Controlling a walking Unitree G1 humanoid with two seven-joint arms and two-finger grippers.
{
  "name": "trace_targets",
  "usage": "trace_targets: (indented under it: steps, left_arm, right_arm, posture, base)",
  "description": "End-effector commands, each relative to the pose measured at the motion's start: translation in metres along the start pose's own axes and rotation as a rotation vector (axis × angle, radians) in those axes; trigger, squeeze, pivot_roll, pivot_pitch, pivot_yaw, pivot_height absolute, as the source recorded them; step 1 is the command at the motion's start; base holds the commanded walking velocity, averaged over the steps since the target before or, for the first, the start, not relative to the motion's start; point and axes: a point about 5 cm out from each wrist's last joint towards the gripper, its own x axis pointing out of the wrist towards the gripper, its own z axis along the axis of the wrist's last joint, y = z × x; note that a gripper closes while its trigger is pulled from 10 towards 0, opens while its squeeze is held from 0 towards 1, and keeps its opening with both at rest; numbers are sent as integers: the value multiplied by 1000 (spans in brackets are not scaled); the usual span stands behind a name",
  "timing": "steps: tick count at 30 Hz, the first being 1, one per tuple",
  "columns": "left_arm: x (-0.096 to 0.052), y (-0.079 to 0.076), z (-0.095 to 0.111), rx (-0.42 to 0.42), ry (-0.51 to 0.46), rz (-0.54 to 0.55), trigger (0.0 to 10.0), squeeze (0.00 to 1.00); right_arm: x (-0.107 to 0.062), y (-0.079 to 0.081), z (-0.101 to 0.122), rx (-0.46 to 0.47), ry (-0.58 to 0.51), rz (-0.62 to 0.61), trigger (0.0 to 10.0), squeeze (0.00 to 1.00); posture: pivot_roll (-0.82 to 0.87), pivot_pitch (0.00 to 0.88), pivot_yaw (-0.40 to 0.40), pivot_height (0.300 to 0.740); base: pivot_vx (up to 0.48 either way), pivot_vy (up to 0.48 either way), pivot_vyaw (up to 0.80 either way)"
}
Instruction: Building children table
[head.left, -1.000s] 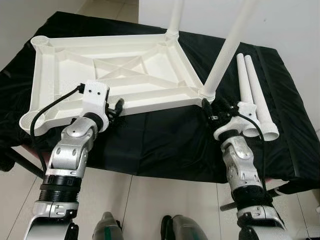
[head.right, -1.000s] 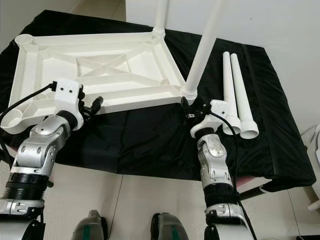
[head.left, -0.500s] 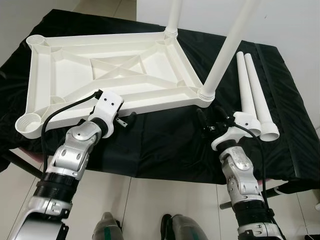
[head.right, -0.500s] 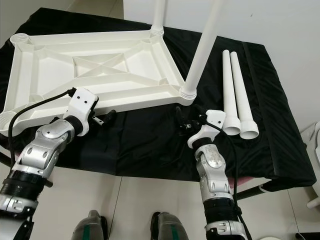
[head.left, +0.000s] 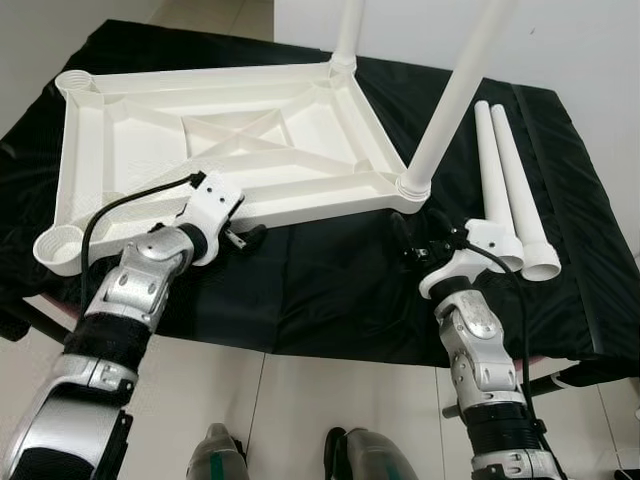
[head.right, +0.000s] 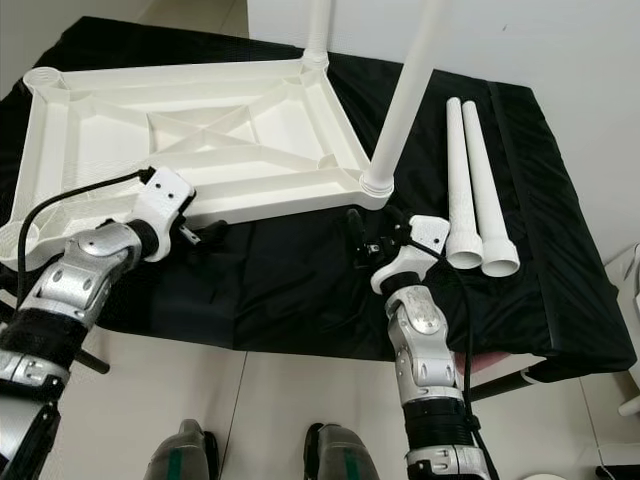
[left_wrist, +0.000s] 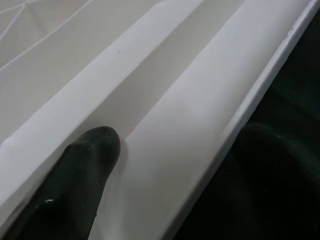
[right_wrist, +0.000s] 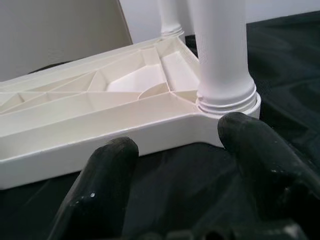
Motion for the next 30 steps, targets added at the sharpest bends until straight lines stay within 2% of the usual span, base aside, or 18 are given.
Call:
trace_targets:
  steps: [1,6,14,15,16,17,23,30]
  left_arm:
    - [0,1,-10,15,60,-25,10000,0]
    - [-2,9,-18,19,132,-45,10000,0]
    - [-2,9,-20,18,148,-99,10000,0]
    - [-2,9,-19,20,145,-105,6353,0]
    - [-1,9,-18,17,140,-110,5804,0]
    - [-1,9,-16,14,133,-117,0,0]
    - [3,8,-9,9,105,-121,0,0]
    - [11,-1,6,-11,43,-138,0,0]
  right_arm:
    - [-3,-1,-1,-4,14,-9,10000,0]
    - [-3,-2,-1,-6,15,-14,10000,0]
    - [-3,0,-1,-2,14,-14,10000,0]
    - [-3,0,-1,-2,14,-14,10000,0]
    - [-2,0,0,-2,13,-15,10000,0]
    - [-2,0,0,-2,13,-15,10000,0]
    - [-2,1,0,-2,11,-17,10000,0]
    - [-1,1,0,0,8,-22,10000,0]
  posture:
    - [-30,72,-41,740]
    - [-32,67,-36,740]
    - [-31,61,-28,740]
    - [-31,58,-25,740]
    - [-31,58,-25,740]
    - [-34,54,-23,740]
    - [-37,46,-19,740]
    - [-39,40,-15,740]
  base:
    - [0,0,0]
    - [0,0,0]
    - [0,0,0]
    - [0,0,0]
    - [0,0,0]
    - [0,0,0]
    - [0,0,0]
    - [0,0,0]
